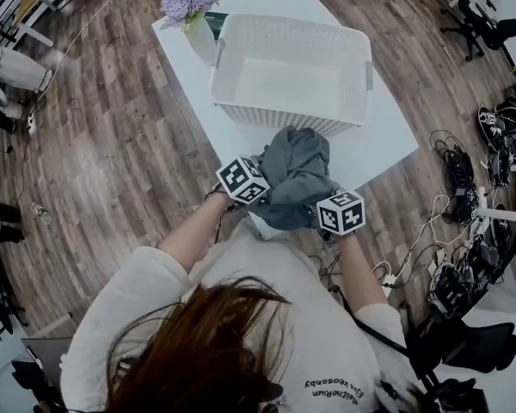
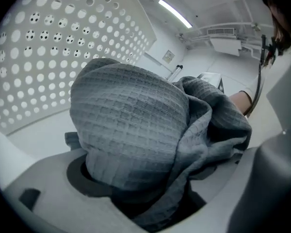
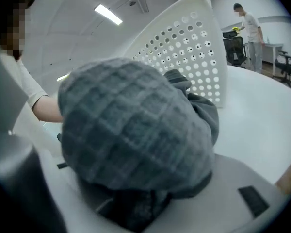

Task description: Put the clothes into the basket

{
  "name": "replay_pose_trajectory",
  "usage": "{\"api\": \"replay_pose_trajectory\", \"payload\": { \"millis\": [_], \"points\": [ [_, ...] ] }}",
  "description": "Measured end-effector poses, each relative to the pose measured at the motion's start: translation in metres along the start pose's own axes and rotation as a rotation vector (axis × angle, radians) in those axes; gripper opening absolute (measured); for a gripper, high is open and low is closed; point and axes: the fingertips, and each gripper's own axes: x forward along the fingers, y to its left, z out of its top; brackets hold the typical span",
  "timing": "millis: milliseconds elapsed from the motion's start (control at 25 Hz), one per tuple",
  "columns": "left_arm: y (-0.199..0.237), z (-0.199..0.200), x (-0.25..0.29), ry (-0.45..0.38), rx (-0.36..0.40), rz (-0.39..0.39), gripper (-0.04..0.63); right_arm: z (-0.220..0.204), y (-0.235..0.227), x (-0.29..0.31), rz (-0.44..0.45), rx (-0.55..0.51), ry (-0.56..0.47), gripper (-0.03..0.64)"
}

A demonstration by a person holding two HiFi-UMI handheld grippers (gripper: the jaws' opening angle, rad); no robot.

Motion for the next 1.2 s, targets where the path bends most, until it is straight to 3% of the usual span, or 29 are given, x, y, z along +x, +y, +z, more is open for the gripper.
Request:
{"api": "replay_pose_trajectory", "payload": {
  "millis": [320,760,1200],
  "points": [
    [-0.030,0.020,-0.026,-0.080,0.063,0.056,0.396,0.023,0.025,-0.028,-0.053,-0.103,-0.069,0.232],
    [-0.103,0.122,-0.126,-0.252,0.317,0.206,0.394,0.134,0.095,-0.126,-0.159,-0.362,-0.276,0.232],
    [-0.069,0.227,-0.196,-0.329,0.458,0.357,0.394,0.263,0.086,-0.143,-0.180,-0.540,-0.402,0.232]
  ]
}}
